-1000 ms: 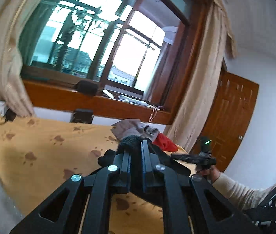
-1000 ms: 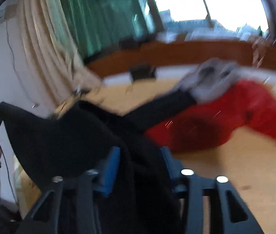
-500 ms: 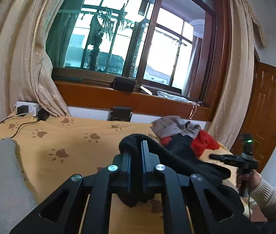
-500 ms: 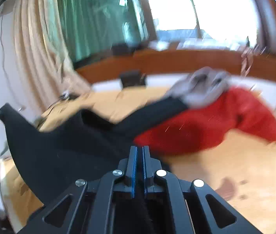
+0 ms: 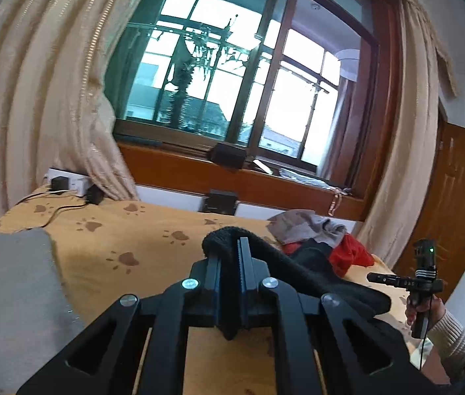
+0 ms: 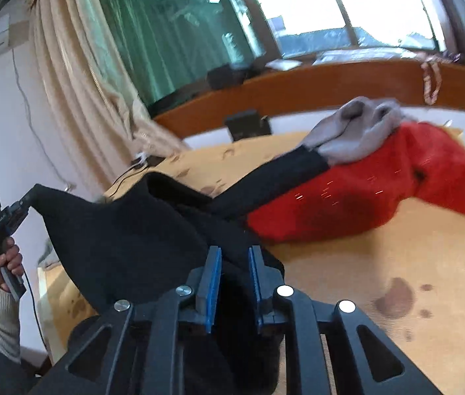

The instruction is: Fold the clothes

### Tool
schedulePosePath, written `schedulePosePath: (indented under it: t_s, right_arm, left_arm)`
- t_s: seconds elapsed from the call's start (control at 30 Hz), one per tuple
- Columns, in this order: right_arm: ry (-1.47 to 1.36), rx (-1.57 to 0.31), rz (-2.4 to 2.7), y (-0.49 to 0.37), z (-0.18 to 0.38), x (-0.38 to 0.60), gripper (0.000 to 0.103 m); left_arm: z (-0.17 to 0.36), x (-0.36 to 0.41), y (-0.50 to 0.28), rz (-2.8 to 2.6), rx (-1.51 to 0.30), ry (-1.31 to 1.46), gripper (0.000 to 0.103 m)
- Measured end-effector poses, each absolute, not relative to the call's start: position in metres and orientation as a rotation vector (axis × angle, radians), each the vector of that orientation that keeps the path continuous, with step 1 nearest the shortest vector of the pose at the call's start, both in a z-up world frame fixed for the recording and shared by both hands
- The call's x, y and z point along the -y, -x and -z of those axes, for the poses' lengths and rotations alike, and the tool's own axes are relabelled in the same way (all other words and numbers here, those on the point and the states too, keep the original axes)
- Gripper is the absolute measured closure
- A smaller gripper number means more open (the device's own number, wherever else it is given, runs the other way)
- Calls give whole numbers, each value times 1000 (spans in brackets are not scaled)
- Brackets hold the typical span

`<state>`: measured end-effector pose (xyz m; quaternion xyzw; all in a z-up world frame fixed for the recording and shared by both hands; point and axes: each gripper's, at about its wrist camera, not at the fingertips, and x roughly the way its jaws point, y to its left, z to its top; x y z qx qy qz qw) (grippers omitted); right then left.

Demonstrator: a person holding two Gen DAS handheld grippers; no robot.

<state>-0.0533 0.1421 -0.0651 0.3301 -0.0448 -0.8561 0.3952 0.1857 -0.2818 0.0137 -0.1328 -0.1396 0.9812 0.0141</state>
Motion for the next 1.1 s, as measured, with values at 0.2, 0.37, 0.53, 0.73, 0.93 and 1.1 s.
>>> schedulePosePath:
  t_s: [0.2, 0.37, 0.53, 0.73, 0.93, 1.1]
  right_arm:
    - [-898, 118, 2017, 63, 78, -116, 51]
    - [-849, 180, 1959, 51, 80, -122, 26]
    - [-811, 213, 1867, 38, 70, -121, 26]
    - [-928, 59, 1803, 39, 83, -75, 39]
    - [-966, 91, 1742, 49, 98, -45, 78]
    - [-811, 27, 1935, 28, 61, -51, 94]
  left_arm:
    - [-9, 300, -202, -3086, 506, 408, 93]
    - [3, 314, -200, -3101, 552, 449, 93]
    - [6, 316, -198, -3087, 562, 431, 93]
    - [9, 318, -196, -3085, 565, 438, 93]
    - [16, 326, -197, -3107, 599, 480, 93]
    - [17, 331, -197, -3108, 634, 476, 93]
